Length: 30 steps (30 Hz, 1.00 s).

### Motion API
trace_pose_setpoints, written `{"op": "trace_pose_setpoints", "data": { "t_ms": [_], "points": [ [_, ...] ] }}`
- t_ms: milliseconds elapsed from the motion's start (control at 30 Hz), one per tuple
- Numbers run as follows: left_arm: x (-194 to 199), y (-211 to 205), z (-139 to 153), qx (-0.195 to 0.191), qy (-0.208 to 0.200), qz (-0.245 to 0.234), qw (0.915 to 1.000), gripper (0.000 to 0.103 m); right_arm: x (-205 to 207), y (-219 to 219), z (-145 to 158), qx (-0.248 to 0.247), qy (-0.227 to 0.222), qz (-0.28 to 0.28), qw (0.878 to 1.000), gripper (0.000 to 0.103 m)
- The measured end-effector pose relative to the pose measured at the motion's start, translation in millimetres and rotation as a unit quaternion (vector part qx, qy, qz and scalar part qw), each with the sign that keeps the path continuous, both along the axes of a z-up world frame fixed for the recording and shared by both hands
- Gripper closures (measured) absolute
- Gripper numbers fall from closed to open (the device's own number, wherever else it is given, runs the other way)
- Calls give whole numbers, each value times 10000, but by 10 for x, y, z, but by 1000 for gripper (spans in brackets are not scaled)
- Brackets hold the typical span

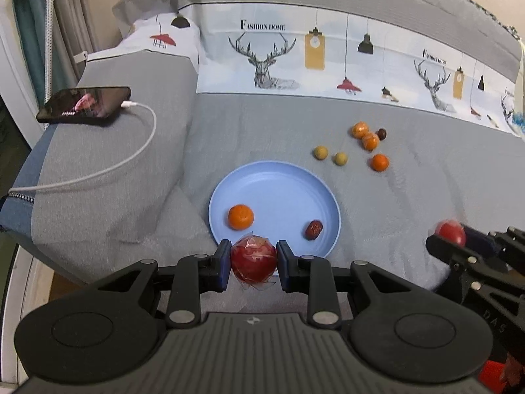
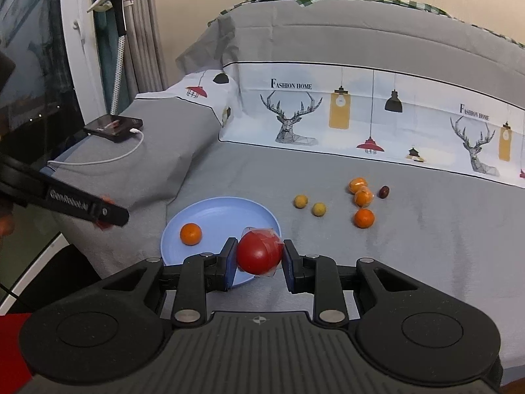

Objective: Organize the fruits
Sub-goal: 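Carry both wrapped tomatoes over the blue plate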

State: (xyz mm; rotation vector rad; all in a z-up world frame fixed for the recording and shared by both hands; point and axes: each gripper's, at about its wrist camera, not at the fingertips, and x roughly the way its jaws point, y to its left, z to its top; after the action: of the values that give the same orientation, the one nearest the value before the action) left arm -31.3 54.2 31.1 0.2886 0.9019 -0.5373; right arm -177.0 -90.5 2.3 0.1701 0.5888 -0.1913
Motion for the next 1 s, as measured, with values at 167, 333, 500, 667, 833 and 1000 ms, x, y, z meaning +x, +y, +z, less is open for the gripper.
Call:
{"op": "trace_pose_setpoints", "data": {
  "t_ms": [167,333,500,667,833,1000],
  "points": [
    [16,-44,54,-49,-36,6,10000,71,-32,-28,24,8,-65,-59,10000,73],
    [-21,-11,42,-151,52,1,9999,71,8,-8,16,9,24,-45,10000,73],
    [37,19,5,-57,46,34,10000,71,18,42,18,-43,1,22,10000,73],
    [121,60,-26,-77,91,156,9998,71,57,18,6,-71,57,64,9999,73],
    [229,79,-59,-51,83,214,9997,71,148,-9,-2,-34,104,-13,9999,73],
    [352,60,-96,-46,118,238,9996,71,277,19,-50,-35,193,81,9998,73]
  ]
}}
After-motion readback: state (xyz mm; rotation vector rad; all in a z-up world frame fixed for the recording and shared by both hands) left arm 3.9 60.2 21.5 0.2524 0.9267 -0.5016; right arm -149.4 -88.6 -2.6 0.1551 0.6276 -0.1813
